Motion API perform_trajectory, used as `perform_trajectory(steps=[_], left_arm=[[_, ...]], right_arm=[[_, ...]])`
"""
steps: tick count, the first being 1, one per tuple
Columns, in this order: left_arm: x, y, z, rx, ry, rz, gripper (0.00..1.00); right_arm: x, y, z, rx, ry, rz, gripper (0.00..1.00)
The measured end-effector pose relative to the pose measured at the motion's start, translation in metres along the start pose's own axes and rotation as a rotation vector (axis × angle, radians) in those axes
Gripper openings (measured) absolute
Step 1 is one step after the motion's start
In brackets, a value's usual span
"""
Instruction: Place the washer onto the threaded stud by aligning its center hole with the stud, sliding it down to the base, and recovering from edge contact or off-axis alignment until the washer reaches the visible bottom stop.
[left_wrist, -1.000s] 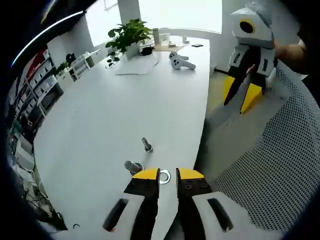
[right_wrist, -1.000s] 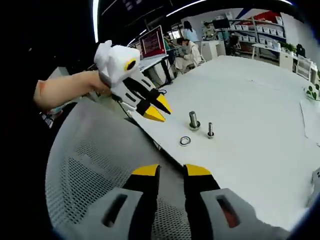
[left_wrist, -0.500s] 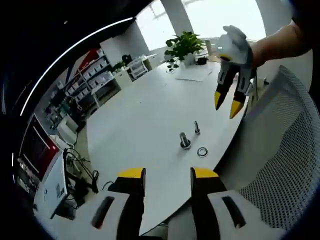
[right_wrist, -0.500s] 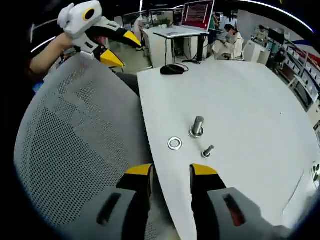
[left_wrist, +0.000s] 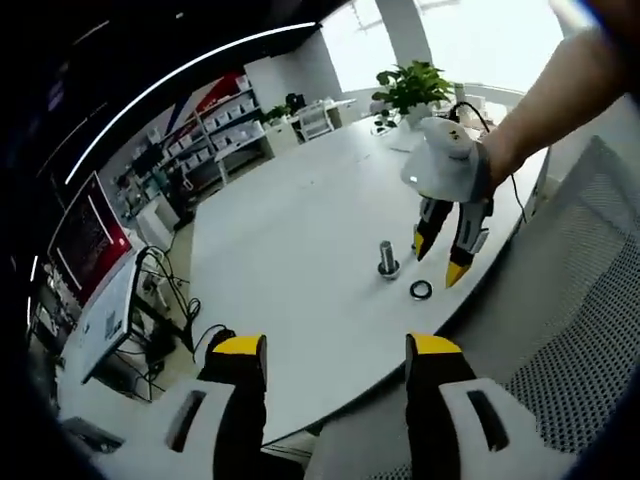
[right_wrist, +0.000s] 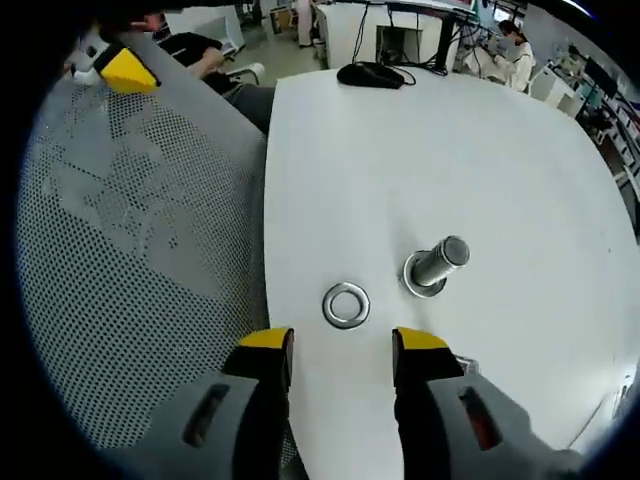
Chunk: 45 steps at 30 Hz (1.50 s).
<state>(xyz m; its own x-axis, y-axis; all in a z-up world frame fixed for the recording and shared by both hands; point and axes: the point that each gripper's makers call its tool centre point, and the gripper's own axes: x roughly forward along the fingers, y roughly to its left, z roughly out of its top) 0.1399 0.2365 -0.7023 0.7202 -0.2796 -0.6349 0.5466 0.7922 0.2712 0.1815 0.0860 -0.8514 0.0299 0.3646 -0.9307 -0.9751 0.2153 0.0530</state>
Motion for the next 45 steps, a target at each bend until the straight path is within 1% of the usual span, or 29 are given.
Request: perform_trajectory(steps=[2, 4, 6, 8, 12, 13, 15, 16, 19, 20, 21, 22, 23, 24, 26, 29, 32, 37, 45], left_arm=[[-0.001, 0.003, 0.000, 0.019, -0.011, 0.020, 0.42], [-0.001, 0.008, -0.001, 0.021, -0.008, 0.050, 0.41], [-0.001, 0.008, 0.000, 0.014, -0.013, 0.050, 0.41], [0.000, 0.008, 0.000, 0.014, -0.013, 0.054, 0.40], [-0.002, 0.009, -0.001, 0.044, -0.008, 0.062, 0.32], [-0.002, 0.009, -0.001, 0.045, -0.012, 0.063, 0.30], [-0.002, 0.010, 0.000, 0.050, -0.016, 0.066, 0.28], [-0.002, 0.010, 0.000, 0.051, -0.015, 0.068, 0.28], [-0.002, 0.010, 0.000, 0.056, -0.014, 0.072, 0.27], [-0.002, 0.011, 0.000, 0.059, -0.015, 0.072, 0.27], [-0.002, 0.011, 0.000, 0.061, -0.013, 0.071, 0.26], [-0.002, 0.010, 0.000, 0.063, -0.011, 0.071, 0.26], [-0.002, 0.010, -0.001, 0.064, -0.009, 0.070, 0.26], [-0.002, 0.010, -0.001, 0.066, -0.007, 0.069, 0.26], [-0.002, 0.010, -0.001, 0.069, -0.007, 0.069, 0.25], [-0.002, 0.011, -0.001, 0.069, -0.006, 0.071, 0.25], [-0.002, 0.011, -0.001, 0.069, -0.008, 0.073, 0.24], [-0.002, 0.012, -0.001, 0.069, -0.010, 0.076, 0.23], [-0.001, 0.012, -0.001, 0.071, -0.006, 0.073, 0.23]], right_arm=[[0.004, 0.000, 0.001, 0.000, 0.015, 0.009, 0.42], [0.005, -0.002, 0.004, -0.002, 0.016, 0.011, 0.42], [0.007, -0.002, 0.006, -0.012, 0.014, 0.015, 0.38], [0.010, -0.003, 0.005, -0.040, 0.037, 0.017, 0.37], [0.014, -0.002, 0.006, -0.043, 0.037, 0.019, 0.37], [0.016, 0.000, 0.004, -0.048, 0.045, 0.028, 0.37], [0.021, 0.008, 0.003, -0.053, 0.057, 0.053, 0.37], [0.020, 0.007, 0.004, -0.070, 0.057, 0.034, 0.37], [0.020, 0.002, 0.004, -0.171, 0.084, -0.009, 0.33], [0.020, 0.000, 0.004, -0.191, 0.088, -0.017, 0.32], [0.020, 0.004, 0.005, -0.175, 0.082, 0.000, 0.32], [0.020, 0.002, 0.005, -0.167, 0.086, 0.002, 0.32], [0.020, 0.002, 0.005, -0.171, 0.086, 0.004, 0.32], [0.021, 0.002, 0.005, -0.202, 0.080, 0.011, 0.33], [0.021, 0.002, 0.004, -0.192, 0.074, 0.007, 0.33], [0.021, 0.002, 0.005, -0.196, 0.090, 0.007, 0.33], [0.021, 0.001, 0.005, -0.194, 0.087, 0.009, 0.33], [0.021, -0.004, 0.006, -0.167, 0.077, -0.004, 0.26], [0.021, -0.004, 0.006, -0.168, 0.073, -0.004, 0.24]])
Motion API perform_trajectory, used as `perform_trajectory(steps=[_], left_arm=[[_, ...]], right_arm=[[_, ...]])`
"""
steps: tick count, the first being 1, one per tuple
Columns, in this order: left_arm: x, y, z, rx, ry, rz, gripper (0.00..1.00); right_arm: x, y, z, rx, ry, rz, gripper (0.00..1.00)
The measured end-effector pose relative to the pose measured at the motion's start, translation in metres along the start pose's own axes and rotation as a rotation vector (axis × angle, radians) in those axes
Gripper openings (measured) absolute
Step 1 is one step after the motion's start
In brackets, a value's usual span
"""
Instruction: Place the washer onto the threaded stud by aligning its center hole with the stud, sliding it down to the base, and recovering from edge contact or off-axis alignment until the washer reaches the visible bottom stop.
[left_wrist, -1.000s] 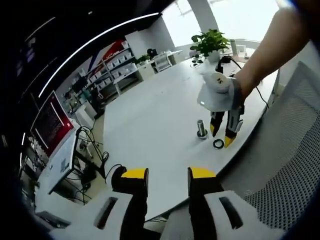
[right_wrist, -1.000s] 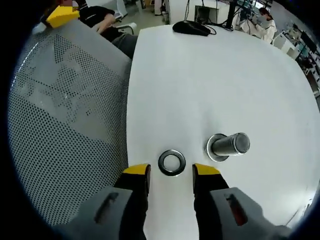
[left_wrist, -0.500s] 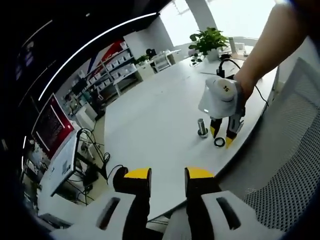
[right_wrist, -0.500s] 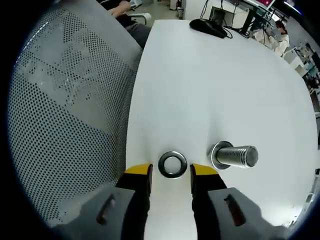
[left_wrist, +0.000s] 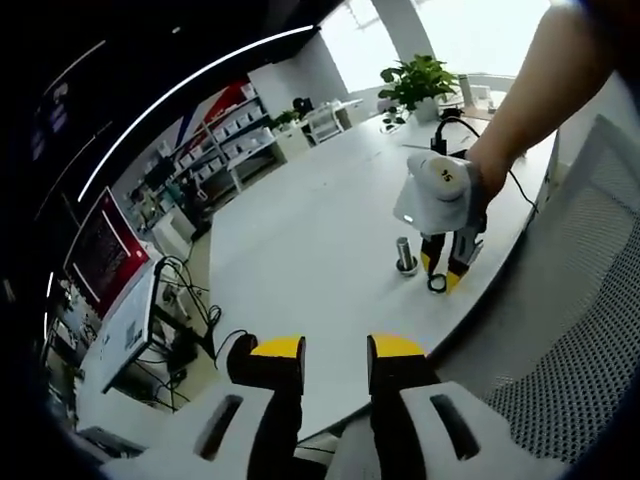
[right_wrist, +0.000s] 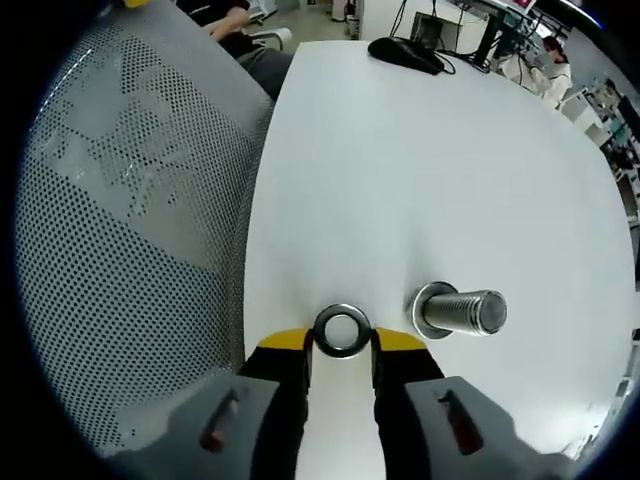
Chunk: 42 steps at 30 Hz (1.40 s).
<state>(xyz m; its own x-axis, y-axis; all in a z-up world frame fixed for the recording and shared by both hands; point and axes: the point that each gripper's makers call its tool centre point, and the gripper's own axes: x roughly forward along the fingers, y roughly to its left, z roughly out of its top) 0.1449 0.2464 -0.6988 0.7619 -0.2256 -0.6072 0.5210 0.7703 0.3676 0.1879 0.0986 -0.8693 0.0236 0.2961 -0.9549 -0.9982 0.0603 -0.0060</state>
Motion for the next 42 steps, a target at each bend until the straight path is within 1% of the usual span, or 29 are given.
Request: perform_trajectory(steps=[5, 8, 12, 15, 20, 25, 31, 33, 38, 42], left_arm=[[0.000, 0.000, 0.000, 0.001, -0.001, -0.002, 0.22], [0.000, 0.000, 0.001, 0.001, -0.002, -0.003, 0.22], [0.000, -0.001, 0.000, 0.002, -0.002, -0.004, 0.22], [0.000, -0.001, 0.001, 0.004, -0.003, -0.004, 0.22], [0.000, -0.001, 0.001, 0.005, -0.005, -0.004, 0.22], [0.000, 0.000, 0.001, 0.007, -0.005, -0.003, 0.22], [-0.001, 0.000, 0.001, 0.005, -0.008, 0.001, 0.22], [-0.001, 0.001, 0.001, 0.003, -0.009, 0.004, 0.21], [-0.002, 0.001, 0.001, 0.002, -0.014, 0.008, 0.21], [-0.002, 0.001, 0.001, 0.003, -0.014, 0.008, 0.20]], right_arm=[[0.000, 0.000, 0.000, 0.007, -0.007, -0.009, 0.23], [-0.001, -0.002, 0.001, 0.041, -0.028, -0.024, 0.23], [-0.004, -0.002, 0.003, 0.041, -0.030, -0.022, 0.22], [-0.009, 0.002, 0.004, 0.045, -0.018, -0.004, 0.22], [-0.020, 0.003, 0.001, 0.010, 0.016, 0.000, 0.22], [-0.037, 0.007, 0.000, 0.004, 0.034, 0.023, 0.22], [-0.054, 0.008, -0.001, -0.017, 0.052, 0.027, 0.23], [-0.064, 0.003, 0.000, -0.061, 0.060, -0.002, 0.23], [-0.084, -0.002, 0.009, -0.078, 0.038, -0.023, 0.23], [-0.094, -0.014, 0.016, -0.102, 0.027, -0.060, 0.23]])
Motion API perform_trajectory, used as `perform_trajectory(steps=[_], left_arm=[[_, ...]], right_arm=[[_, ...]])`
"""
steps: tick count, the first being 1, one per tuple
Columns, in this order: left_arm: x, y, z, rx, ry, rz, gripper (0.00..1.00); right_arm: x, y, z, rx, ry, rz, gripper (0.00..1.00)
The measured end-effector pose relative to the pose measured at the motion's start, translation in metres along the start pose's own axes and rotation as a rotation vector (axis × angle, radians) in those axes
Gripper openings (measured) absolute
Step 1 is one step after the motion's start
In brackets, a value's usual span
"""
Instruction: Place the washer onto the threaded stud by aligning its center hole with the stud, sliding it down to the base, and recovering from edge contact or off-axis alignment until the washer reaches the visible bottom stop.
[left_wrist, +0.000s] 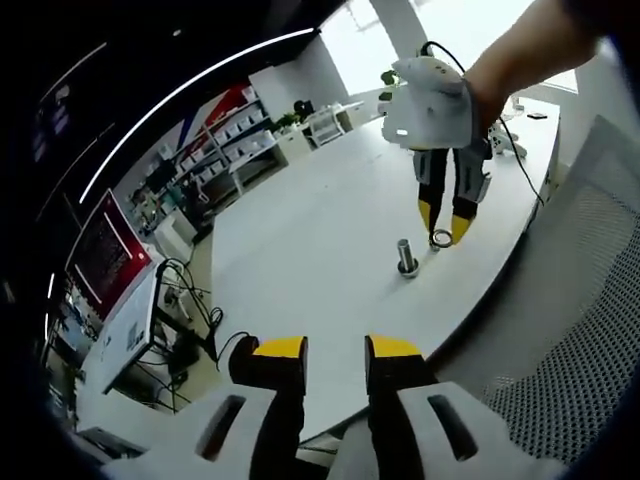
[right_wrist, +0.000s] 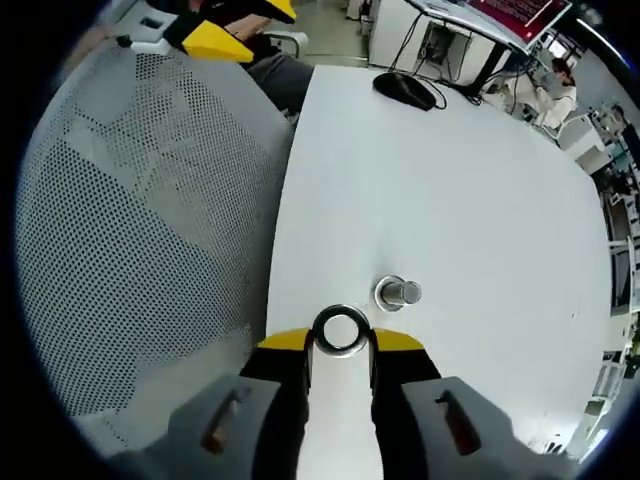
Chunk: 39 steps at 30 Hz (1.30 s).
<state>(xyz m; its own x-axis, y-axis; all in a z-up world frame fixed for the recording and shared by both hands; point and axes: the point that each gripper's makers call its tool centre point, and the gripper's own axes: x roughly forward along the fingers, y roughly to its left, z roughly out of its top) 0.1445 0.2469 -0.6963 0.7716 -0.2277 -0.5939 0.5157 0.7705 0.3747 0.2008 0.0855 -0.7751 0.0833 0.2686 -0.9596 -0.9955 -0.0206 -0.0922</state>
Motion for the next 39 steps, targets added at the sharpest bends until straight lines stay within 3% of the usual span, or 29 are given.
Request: perform_trajectory(steps=[13, 39], left_arm=[[0.002, -0.001, -0.001, 0.002, 0.015, -0.007, 0.19], [0.001, -0.003, -0.002, 0.005, 0.016, -0.017, 0.17]], right_arm=[[0.016, -0.041, 0.007, 0.029, -0.017, -0.101, 0.23], [0.047, -0.044, 0.007, 0.013, 0.063, 0.002, 0.23]])
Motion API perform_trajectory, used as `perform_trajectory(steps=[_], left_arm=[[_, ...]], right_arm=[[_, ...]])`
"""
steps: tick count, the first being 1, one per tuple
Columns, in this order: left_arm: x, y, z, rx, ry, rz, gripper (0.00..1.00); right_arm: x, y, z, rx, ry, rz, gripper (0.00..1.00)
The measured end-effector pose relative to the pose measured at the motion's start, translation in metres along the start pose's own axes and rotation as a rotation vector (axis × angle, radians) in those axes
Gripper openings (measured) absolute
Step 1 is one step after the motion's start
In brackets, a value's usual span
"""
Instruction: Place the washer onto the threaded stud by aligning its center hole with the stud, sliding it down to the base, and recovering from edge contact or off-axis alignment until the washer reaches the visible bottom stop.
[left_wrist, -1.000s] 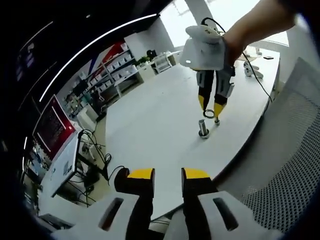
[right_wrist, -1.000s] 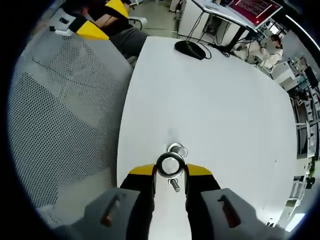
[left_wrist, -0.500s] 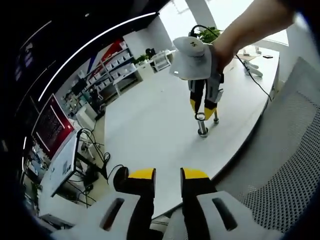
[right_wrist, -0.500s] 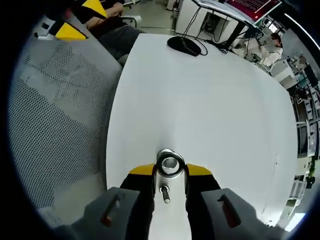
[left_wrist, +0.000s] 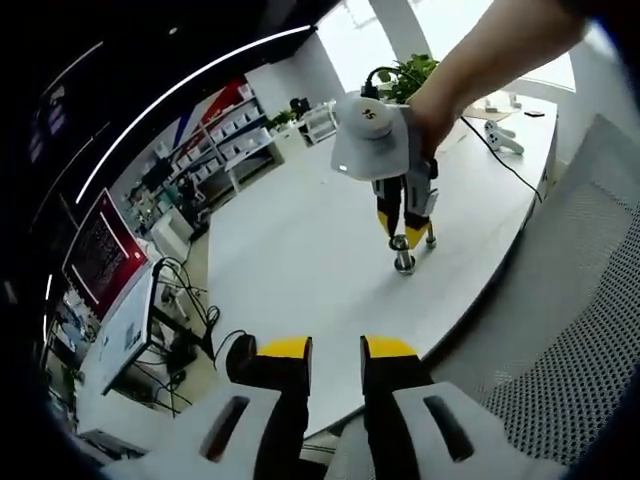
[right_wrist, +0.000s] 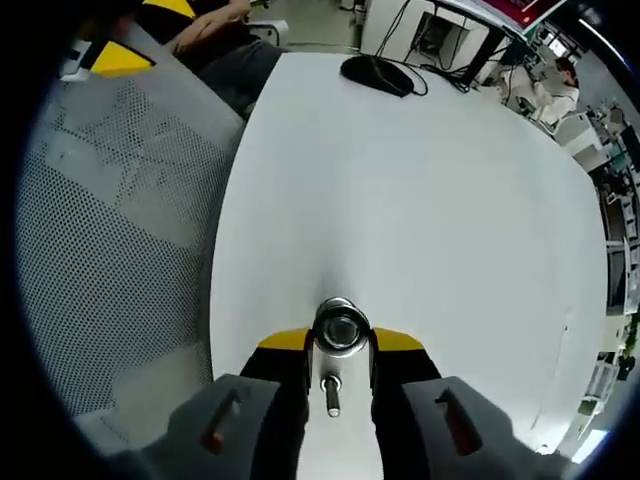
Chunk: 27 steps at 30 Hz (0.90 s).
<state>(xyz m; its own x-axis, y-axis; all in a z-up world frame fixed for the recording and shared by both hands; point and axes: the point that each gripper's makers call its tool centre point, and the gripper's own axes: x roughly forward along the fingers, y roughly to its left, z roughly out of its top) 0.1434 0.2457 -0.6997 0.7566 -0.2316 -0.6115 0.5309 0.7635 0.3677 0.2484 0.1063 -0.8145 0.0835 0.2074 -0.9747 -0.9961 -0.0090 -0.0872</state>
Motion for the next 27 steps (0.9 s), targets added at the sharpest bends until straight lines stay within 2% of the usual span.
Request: perform_trajectory(steps=[7, 16, 19, 23, 26, 27], left_arm=[[0.001, 0.000, 0.000, -0.001, 0.002, 0.000, 0.17], [0.001, 0.000, -0.001, -0.003, 0.006, 0.000, 0.17], [0.001, 0.000, -0.001, -0.002, 0.005, -0.001, 0.17], [0.001, 0.000, -0.001, 0.001, 0.001, -0.005, 0.16], [0.000, -0.001, 0.000, 0.003, -0.003, -0.007, 0.16], [0.000, -0.001, 0.000, 0.003, -0.003, -0.008, 0.16]], right_arm=[[0.021, 0.002, -0.004, -0.011, 0.040, 0.022, 0.23], [0.033, 0.003, -0.009, -0.002, 0.074, 0.047, 0.23], [0.033, 0.006, -0.009, -0.031, 0.064, 0.067, 0.24], [0.024, 0.002, -0.007, 0.010, 0.034, 0.035, 0.32], [0.009, 0.002, -0.004, 0.039, -0.016, -0.001, 0.34], [0.000, 0.002, -0.001, 0.068, -0.056, -0.017, 0.35]])
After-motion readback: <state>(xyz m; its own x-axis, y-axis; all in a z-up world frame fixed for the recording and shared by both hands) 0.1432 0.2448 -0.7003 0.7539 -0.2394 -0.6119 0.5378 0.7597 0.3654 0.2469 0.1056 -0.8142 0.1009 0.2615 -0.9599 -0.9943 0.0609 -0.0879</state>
